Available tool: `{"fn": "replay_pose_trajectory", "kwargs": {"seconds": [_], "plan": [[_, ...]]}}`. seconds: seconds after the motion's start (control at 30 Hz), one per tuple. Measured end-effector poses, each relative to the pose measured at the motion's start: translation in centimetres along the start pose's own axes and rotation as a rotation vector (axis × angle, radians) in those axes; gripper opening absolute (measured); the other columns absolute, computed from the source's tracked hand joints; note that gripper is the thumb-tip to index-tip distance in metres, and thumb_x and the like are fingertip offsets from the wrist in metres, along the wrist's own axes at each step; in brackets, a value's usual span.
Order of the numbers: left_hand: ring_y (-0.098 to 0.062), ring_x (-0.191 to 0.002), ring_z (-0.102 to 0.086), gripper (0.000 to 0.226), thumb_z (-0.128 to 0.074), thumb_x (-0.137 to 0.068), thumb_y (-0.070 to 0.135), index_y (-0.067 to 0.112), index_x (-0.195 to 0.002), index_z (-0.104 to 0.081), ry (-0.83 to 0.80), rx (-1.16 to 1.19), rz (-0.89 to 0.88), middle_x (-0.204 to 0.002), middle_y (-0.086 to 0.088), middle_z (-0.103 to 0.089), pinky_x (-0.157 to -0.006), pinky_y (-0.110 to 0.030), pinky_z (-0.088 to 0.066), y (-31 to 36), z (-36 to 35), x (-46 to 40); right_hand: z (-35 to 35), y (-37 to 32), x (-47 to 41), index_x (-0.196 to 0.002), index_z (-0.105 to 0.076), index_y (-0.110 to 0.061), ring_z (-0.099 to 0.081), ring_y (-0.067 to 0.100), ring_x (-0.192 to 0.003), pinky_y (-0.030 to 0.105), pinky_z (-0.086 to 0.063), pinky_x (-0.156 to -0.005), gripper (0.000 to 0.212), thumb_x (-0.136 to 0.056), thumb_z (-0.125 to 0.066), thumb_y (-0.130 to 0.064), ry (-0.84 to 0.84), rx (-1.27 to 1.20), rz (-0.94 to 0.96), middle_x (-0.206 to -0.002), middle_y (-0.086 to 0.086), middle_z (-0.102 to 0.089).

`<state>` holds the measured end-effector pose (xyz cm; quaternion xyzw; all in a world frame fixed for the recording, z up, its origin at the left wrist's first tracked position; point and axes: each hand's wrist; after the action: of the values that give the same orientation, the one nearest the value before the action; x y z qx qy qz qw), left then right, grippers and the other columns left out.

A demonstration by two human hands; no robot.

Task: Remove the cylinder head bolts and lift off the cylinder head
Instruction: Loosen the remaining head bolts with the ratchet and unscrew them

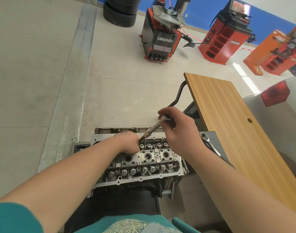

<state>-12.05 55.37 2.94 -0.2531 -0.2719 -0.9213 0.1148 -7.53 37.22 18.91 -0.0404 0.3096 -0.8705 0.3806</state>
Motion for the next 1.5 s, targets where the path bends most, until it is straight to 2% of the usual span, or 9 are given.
{"fn": "replay_pose_trajectory", "kwargs": {"seconds": [0.33,0.53,0.73,0.87,0.97,1.13,1.23,1.33,1.5], "plan": [[-0.005,-0.086,-0.066,0.019,-0.067,-0.092,0.023,0.029,-0.104,-0.079,0.063,0.209,-0.014,-0.091,0.015,-0.071,-0.068,-0.022,-0.048,-2.2,0.7,0.5,-0.1,1.0,1.0,-0.122,-0.067,-0.026,-0.064,-0.003,-0.093,0.007,-0.045,-0.076,0.029,-0.099,-0.066,-0.008,0.042,-0.085,-0.041,-0.109,-0.012,-0.072],[-0.005,-0.058,-0.069,0.017,-0.067,-0.097,0.019,0.034,-0.094,-0.075,0.343,0.501,0.083,-0.074,0.006,-0.077,-0.055,-0.023,-0.051,-5.7,2.5,2.8,-1.2,-0.6,0.8,-0.124,-0.067,-0.025,-0.064,-0.005,-0.098,0.01,-0.05,-0.083,0.028,-0.1,-0.068,-0.012,0.0,-0.106,0.01,-0.109,-0.016,-0.07],[0.0,-0.089,-0.07,0.019,-0.072,-0.093,0.021,0.039,-0.092,-0.078,0.414,0.6,0.007,-0.093,0.02,-0.076,-0.074,-0.022,-0.052,-6.3,3.3,6.0,-4.5,-2.5,0.3,-0.124,-0.066,-0.02,-0.057,-0.017,-0.09,0.001,-0.041,-0.078,0.025,-0.102,-0.063,-0.009,-0.107,-0.061,0.069,-0.104,-0.017,-0.063],[0.002,-0.082,-0.069,0.021,-0.07,-0.092,0.02,0.038,-0.091,-0.081,0.417,0.601,0.028,-0.093,0.02,-0.077,-0.074,-0.024,-0.053,-6.6,2.4,7.3,-6.4,-2.9,0.1,-0.124,-0.065,-0.023,-0.053,-0.023,-0.089,-0.001,-0.04,-0.078,0.026,-0.102,-0.062,-0.011,-0.144,-0.022,0.087,-0.102,-0.022,-0.059],[0.004,-0.075,-0.07,0.024,-0.068,-0.094,0.017,0.037,-0.093,-0.081,0.428,0.66,0.062,-0.089,0.019,-0.078,-0.066,-0.023,-0.053,-7.2,1.6,8.2,-7.4,-3.0,-0.1,-0.124,-0.065,-0.024,-0.055,-0.019,-0.09,0.001,-0.041,-0.076,0.026,-0.102,-0.06,-0.01,-0.186,-0.007,0.109,-0.097,-0.027,-0.057],[-0.019,-0.082,-0.074,0.03,-0.061,-0.099,0.01,0.034,-0.096,-0.079,0.531,0.738,0.178,-0.096,0.01,-0.078,-0.065,-0.032,-0.062,-8.8,0.2,9.1,-8.6,-2.8,-0.2,-0.124,-0.064,-0.024,-0.062,-0.005,-0.094,0.011,-0.048,-0.082,0.027,-0.104,-0.056,-0.008,-0.237,0.015,0.101,-0.11,-0.015,-0.064],[-0.016,-0.095,-0.071,0.021,-0.065,-0.099,0.016,0.032,-0.104,-0.077,0.587,0.704,0.267,-0.114,0.008,-0.074,-0.083,-0.034,-0.059,-9.8,-1.0,9.6,-8.8,-2.9,-0.5,-0.125,-0.066,-0.022,-0.055,-0.015,-0.09,0.003,-0.039,-0.076,0.027,-0.103,-0.057,-0.008,-0.213,0.036,0.121,-0.106,-0.016,-0.061],[-0.01,-0.1,-0.067,0.021,-0.065,-0.1,0.015,0.032,-0.109,-0.074,0.606,0.728,0.296,-0.116,0.007,-0.073,-0.09,-0.034,-0.057,-9.6,-1.8,10.3,-9.0,-3.1,-0.7,-0.125,-0.069,-0.02,-0.056,-0.001,-0.088,0.017,-0.043,-0.081,0.026,-0.102,-0.061,-0.011,-0.201,0.056,0.15,-0.11,-0.009,-0.069],[0.002,-0.11,-0.067,0.053,-0.066,-0.093,0.004,0.05,-0.118,-0.066,0.582,0.882,-0.034,-0.118,0.02,-0.071,-0.094,-0.024,-0.057,-5.9,-0.8,12.1,-10.5,-3.7,-0.3,-0.117,-0.073,-0.022,-0.065,0.013,-0.09,0.031,-0.053,-0.081,0.025,-0.095,-0.068,-0.01,-0.191,-0.025,0.201,-0.104,-0.007,-0.073]]}}
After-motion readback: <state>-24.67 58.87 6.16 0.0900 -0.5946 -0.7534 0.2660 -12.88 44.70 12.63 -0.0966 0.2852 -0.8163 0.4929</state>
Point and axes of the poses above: each hand's wrist, its own x-axis away from the middle knuckle, its own z-axis out of the back of the hand, y = z × x
